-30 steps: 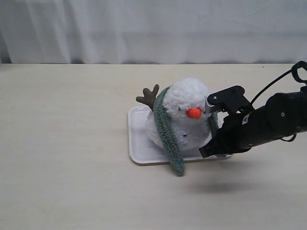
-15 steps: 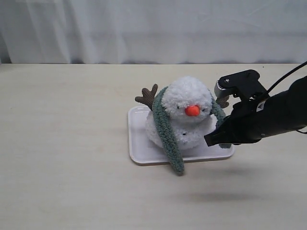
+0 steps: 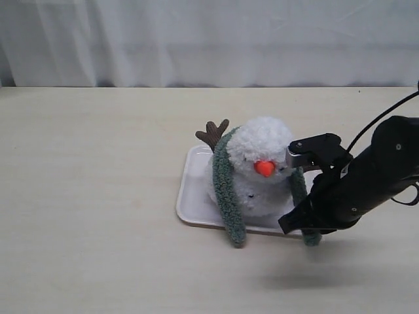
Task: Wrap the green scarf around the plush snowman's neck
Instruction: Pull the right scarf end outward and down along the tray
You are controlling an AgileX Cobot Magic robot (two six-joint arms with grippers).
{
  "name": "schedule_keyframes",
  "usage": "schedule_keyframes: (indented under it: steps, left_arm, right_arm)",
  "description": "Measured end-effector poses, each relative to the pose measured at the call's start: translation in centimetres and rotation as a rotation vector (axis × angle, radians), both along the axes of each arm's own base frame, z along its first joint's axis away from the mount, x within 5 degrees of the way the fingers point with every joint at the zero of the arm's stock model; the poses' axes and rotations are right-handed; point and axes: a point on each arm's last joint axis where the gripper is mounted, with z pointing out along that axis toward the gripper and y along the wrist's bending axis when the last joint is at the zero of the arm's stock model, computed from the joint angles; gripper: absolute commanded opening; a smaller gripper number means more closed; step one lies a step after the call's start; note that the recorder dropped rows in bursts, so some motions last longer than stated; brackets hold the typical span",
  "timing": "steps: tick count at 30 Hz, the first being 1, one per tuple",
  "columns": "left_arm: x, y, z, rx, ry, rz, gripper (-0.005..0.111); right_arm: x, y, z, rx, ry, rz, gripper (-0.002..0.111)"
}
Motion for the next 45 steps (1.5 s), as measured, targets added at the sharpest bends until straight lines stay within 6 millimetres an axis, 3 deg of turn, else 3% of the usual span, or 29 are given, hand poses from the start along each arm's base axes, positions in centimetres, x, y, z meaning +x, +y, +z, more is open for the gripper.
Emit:
schedule_keyframes:
  steps: [18,28,33,35,37,45]
  left_arm:
    - [0.0,0.0,0.0,0.0,0.0,0.0,0.0]
    - [0.0,0.0,0.0,0.0,0.0,0.0,0.0]
    - [0.0,0.0,0.0,0.0,0.0,0.0,0.0]
    - [0.0,0.0,0.0,0.0,0.0,0.0,0.0]
    - [0.0,0.0,0.0,0.0,0.0,0.0,0.0]
    - [0.0,0.0,0.0,0.0,0.0,0.0,0.0]
  right_arm:
    - [0.1,0.0,-2.3,-0.038,0.074,0.039,0.004]
    - [0.3,0.1,-2.2,-0.027,0.067,0.039,0.004]
    - [0.3,0.2,-2.1,-0.028,0.073,0.052,0.028]
    - [0.2,0.2,-2.1,-0.025,0.084,0.051,0.049]
    - [0.3,0.3,-1.9,-0.021,0.111,0.055,0.057]
    - [0.0,0.6,-0.1,-0.003,0.175,0.072,0.057]
